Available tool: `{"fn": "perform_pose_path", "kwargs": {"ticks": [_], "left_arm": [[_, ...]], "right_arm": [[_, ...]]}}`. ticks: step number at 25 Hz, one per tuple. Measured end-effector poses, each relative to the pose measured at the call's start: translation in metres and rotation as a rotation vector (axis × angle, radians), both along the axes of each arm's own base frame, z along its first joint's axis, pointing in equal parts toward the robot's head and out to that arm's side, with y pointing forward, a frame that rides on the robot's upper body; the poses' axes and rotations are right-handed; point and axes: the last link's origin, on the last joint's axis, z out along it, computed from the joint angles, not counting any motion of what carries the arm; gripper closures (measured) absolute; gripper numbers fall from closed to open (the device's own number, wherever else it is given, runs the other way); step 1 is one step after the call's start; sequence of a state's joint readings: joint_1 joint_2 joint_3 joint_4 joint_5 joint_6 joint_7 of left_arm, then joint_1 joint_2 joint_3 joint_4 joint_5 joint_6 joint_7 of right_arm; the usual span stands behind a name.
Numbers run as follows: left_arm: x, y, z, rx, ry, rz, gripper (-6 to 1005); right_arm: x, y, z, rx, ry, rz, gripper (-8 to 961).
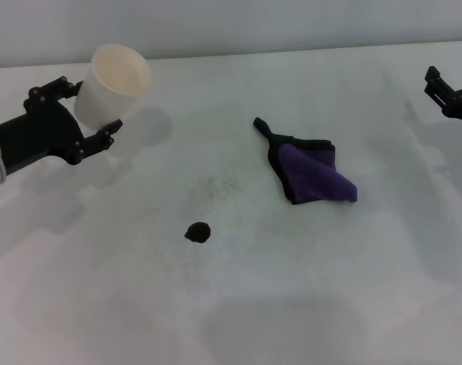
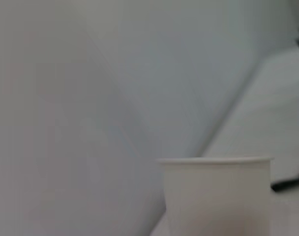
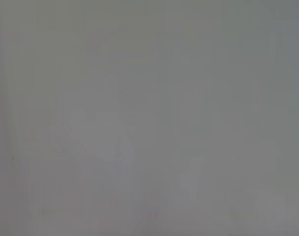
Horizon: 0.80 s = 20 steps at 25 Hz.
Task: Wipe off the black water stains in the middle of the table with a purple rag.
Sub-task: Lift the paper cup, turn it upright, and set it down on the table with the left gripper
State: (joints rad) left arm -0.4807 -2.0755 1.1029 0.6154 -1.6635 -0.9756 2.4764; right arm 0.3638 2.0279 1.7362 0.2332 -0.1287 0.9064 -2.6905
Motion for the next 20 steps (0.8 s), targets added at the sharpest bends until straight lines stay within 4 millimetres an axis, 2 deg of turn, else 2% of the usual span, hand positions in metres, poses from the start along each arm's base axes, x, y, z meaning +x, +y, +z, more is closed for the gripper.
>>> {"fn": "perform_pose_path", "kwargs": {"ticks": [11,20], "left_arm": [[-0.032,-0.029,-0.023,0.125,-0.382,0.259,270],[-0.045,-0.046,-0.039,0.129,-0.511,0.416,266]], "right_arm": [[-0.004,0.004,-0.001,-0.006,-0.002,0.011,109],[-0.005,0.005,-0.002,-0.009,-0.003,0.014,110]]}}
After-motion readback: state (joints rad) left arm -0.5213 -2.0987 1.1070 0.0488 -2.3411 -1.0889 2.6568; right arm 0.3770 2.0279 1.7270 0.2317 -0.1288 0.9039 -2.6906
